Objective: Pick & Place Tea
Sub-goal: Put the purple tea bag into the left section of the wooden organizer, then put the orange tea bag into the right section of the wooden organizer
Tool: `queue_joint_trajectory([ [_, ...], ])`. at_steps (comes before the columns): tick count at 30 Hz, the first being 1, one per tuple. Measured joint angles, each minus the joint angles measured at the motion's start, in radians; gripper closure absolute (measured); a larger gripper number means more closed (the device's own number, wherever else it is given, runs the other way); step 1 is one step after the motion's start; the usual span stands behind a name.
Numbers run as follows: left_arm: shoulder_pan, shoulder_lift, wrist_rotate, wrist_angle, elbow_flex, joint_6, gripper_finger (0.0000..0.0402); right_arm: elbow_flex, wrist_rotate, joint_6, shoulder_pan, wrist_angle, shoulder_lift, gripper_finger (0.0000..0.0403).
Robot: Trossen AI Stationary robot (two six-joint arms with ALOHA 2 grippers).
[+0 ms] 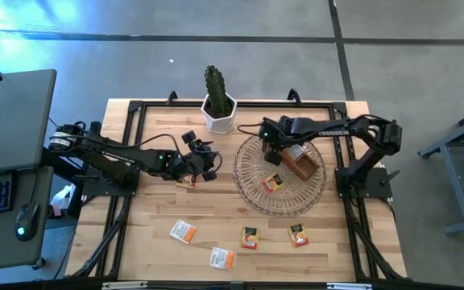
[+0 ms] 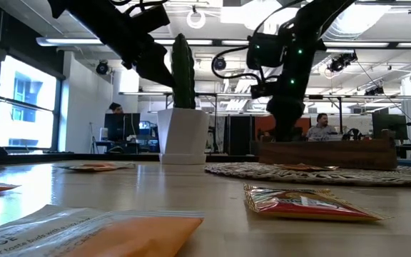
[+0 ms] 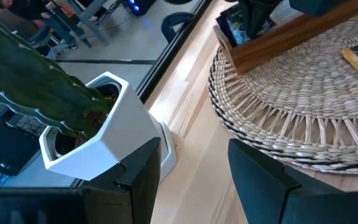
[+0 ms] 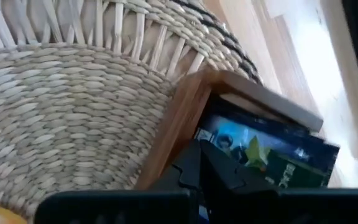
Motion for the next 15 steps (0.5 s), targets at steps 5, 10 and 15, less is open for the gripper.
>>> queue_joint_trajectory([
  [5,0.000,0.000,-0.022,0.003,0.000,0.000,0.0218,0.013,-0.031,-0.003,0.000,0.005,0.000,0.0401],
  [10,0.000,0.000,-0.018,0.003,0.000,0.000,0.0218,0.082,-0.086,0.003,0.041,-0.033,0.000,0.0402],
  [15,0.000,0.000,-0.014,0.003,0.000,0.000,0.0218,0.155,-0.123,0.039,0.138,-0.056,0.000,0.0402],
])
